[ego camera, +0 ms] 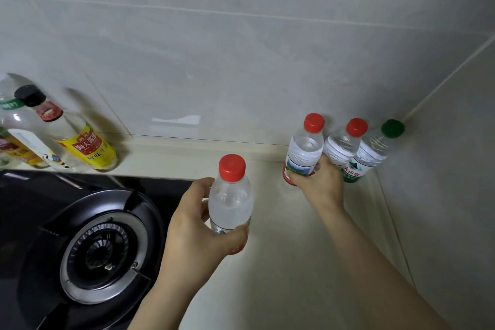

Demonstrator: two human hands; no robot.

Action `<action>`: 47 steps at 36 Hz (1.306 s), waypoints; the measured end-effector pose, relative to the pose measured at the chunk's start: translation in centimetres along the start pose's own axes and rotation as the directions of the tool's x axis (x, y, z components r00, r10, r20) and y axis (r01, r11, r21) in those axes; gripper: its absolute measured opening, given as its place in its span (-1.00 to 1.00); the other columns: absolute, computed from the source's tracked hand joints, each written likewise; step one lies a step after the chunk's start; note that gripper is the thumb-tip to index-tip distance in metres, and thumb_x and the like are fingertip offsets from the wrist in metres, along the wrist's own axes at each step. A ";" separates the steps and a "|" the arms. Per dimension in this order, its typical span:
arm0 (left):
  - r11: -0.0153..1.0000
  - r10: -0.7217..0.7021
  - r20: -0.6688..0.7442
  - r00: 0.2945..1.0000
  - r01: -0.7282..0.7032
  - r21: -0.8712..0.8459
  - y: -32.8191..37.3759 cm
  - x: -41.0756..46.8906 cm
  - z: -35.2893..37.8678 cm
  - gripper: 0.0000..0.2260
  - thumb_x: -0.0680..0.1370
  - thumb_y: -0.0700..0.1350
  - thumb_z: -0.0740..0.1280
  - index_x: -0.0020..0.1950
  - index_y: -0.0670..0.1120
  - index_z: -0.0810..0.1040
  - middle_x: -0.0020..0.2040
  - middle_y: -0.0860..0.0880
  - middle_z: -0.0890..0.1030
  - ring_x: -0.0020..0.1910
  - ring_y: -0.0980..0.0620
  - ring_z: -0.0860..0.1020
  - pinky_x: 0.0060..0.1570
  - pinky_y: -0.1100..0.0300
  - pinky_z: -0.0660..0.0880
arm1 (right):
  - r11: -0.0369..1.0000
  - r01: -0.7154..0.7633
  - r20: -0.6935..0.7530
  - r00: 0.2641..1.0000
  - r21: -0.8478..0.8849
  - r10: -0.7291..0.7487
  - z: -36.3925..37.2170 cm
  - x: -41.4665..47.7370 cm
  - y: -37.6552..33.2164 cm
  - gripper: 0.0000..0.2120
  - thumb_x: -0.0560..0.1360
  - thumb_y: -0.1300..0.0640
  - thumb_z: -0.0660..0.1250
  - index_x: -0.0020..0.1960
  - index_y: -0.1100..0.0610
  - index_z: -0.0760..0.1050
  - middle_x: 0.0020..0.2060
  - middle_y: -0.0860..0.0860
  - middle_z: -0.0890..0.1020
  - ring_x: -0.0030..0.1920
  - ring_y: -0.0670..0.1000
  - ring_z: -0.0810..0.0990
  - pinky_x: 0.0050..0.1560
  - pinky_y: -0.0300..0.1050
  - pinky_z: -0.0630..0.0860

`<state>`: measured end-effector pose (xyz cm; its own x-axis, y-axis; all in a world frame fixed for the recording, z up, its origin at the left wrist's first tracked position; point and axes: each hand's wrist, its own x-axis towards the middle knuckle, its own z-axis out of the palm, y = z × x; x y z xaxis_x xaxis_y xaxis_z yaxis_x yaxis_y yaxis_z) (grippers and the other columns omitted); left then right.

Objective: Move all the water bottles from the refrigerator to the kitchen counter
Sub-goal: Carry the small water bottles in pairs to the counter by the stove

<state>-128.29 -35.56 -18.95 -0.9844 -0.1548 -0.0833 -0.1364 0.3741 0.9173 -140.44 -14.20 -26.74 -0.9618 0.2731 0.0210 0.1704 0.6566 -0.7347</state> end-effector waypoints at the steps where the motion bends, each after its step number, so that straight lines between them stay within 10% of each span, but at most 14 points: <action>1: 1.000 0.000 0.001 1.000 0.000 -0.002 0.0 0.1 0.0 -0.47 0.23 -0.23 0.58 0.01 0.20 0.46 -0.10 0.19 0.64 -0.09 0.18 0.62 -0.22 0.38 0.53 | 1.000 0.003 -0.005 1.000 -0.005 -0.003 0.2 0.1 0.0 -0.55 0.23 0.00 0.58 0.01 0.13 0.51 -0.12 0.03 0.68 -0.11 0.09 0.63 -0.16 -0.13 0.49; 19: 1.000 -0.011 0.000 1.000 0.011 -0.017 -0.5 0.8 0.0 -0.50 0.16 -0.05 0.51 -0.03 0.30 0.42 -0.07 0.26 0.61 -0.09 0.22 0.61 -0.19 0.36 0.53 | 0.999 0.006 -0.139 0.990 -0.034 -0.011 2.6 1.3 -0.3 -0.58 0.23 0.02 0.57 -0.06 0.19 0.51 -0.18 0.13 0.66 -0.13 0.20 0.60 -0.05 0.07 0.53; 41: 1.000 0.011 -0.009 1.000 -0.011 0.023 -1.0 1.2 0.3 -0.45 0.20 -0.13 0.60 -0.01 0.28 0.42 -0.07 0.25 0.62 -0.08 0.22 0.61 -0.18 0.37 0.52 | 0.979 -0.195 -0.020 0.981 -0.052 0.194 2.4 0.3 -0.3 -0.65 0.29 -0.10 0.52 -0.25 0.19 0.57 -0.37 0.07 0.62 -0.28 0.14 0.58 -0.29 -0.19 0.32; 47: 0.999 0.011 0.015 1.000 -0.012 0.040 -1.5 2.2 0.6 -0.47 0.19 -0.05 0.55 0.03 0.26 0.41 -0.03 0.22 0.59 -0.07 0.20 0.60 -0.18 0.30 0.52 | 0.967 -0.077 0.096 0.990 -0.243 0.103 0.0 -1.9 0.7 -0.61 0.38 0.06 0.46 0.13 0.21 0.51 -0.01 0.13 0.64 0.03 0.17 0.58 -0.07 -0.07 0.44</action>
<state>-130.28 -35.93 -20.75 -0.9875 -0.1368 -0.0786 -0.1289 0.4119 0.9021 -138.51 -14.27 -27.34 -0.9552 0.2705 -0.1205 0.2913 0.7849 -0.5469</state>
